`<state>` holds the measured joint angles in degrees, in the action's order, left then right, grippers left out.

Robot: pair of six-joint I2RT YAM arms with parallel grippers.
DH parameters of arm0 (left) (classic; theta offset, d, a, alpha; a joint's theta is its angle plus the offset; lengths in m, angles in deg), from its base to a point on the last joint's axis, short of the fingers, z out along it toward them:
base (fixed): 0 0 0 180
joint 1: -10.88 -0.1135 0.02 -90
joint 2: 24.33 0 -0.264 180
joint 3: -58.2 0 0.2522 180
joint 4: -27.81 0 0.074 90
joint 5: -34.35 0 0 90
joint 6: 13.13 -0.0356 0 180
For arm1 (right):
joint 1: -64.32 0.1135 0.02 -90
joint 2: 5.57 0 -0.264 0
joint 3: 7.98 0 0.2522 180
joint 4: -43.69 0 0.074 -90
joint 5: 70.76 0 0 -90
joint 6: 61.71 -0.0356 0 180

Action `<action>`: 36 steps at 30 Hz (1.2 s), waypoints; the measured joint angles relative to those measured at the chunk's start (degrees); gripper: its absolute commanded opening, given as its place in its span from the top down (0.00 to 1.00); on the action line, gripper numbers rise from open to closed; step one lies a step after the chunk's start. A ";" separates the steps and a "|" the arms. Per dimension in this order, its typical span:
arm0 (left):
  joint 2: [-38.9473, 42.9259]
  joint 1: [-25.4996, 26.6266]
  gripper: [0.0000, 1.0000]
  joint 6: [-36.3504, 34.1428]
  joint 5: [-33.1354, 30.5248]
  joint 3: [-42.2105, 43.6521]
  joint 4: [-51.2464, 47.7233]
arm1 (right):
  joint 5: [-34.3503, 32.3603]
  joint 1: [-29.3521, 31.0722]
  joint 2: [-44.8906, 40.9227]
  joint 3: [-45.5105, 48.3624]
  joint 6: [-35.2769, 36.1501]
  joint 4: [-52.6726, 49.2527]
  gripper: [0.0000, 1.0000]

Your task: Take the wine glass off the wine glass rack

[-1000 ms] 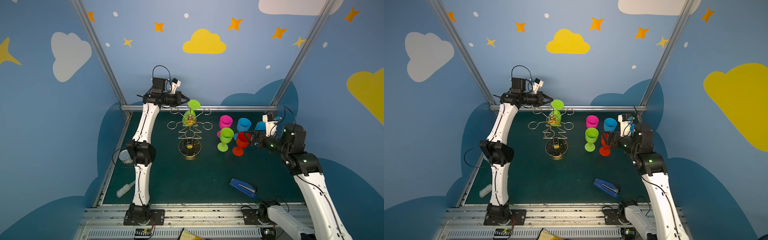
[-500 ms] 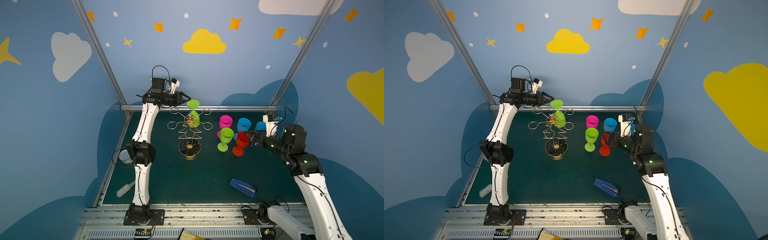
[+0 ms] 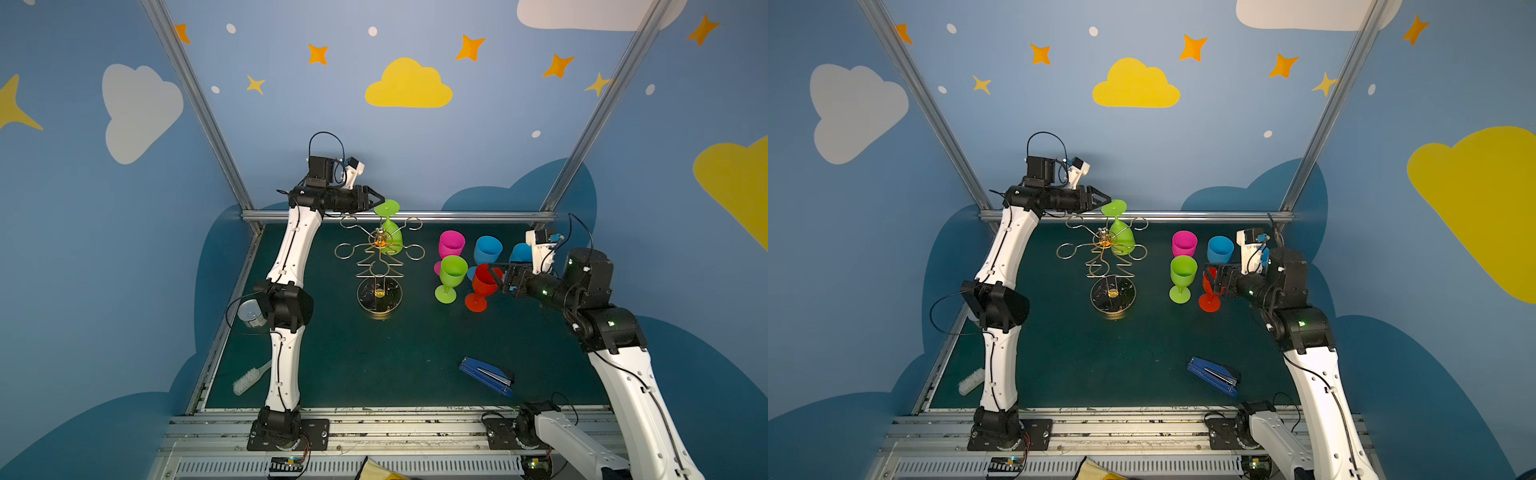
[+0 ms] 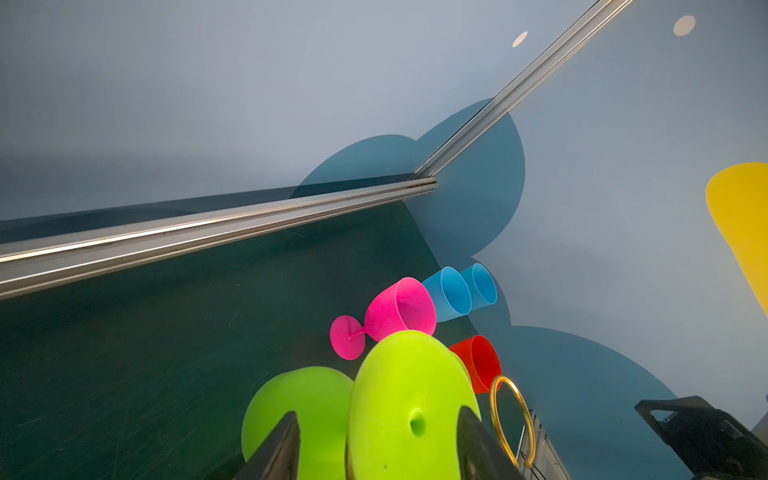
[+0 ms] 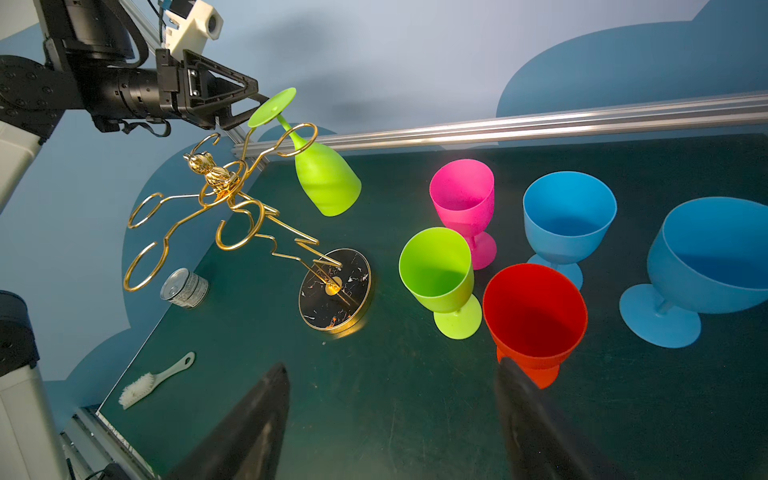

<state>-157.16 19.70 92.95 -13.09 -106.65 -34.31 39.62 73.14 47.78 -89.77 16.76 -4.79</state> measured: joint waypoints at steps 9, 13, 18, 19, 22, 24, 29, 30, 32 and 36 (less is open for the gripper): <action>-1.79 0.42 0.55 0.00 0.11 0.00 0.85 | 0.00 0.00 0.13 -0.22 0.04 -0.22 0.23; -1.86 0.42 0.70 0.35 0.35 0.00 1.05 | 0.00 0.00 0.31 -0.24 0.04 -0.22 0.23; -1.86 0.42 0.84 0.92 0.85 0.00 1.77 | 0.02 0.00 0.37 -0.35 0.04 -0.22 0.23; -1.86 0.39 0.87 1.16 1.01 0.00 1.92 | 0.00 0.00 0.37 -0.37 0.04 -0.22 0.23; -1.86 0.17 0.92 2.05 1.49 0.00 3.04 | 0.00 0.00 0.37 -0.44 0.04 -0.22 0.23; -1.86 -0.04 0.95 2.78 1.79 0.00 3.34 | 0.00 0.00 0.37 -0.44 0.07 -0.24 0.23; -1.86 -0.46 0.97 4.52 2.86 0.00 3.93 | 0.00 0.00 0.37 -0.44 0.07 -0.22 0.23; -1.86 -0.48 0.97 4.96 3.06 0.00 4.04 | 0.00 0.00 0.37 -0.44 0.07 -0.24 0.23; -1.86 -0.57 0.97 5.84 3.61 0.00 4.55 | 0.00 0.00 0.37 -0.44 0.07 -0.22 0.23; -1.86 -0.74 0.97 7.34 4.63 0.00 5.31 | 0.02 0.00 0.59 -0.59 0.07 -0.24 0.23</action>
<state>-159.02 18.95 100.29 -8.45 -106.65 -29.00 39.64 73.14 48.37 -90.36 16.83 -5.03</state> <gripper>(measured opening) 0.047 0.770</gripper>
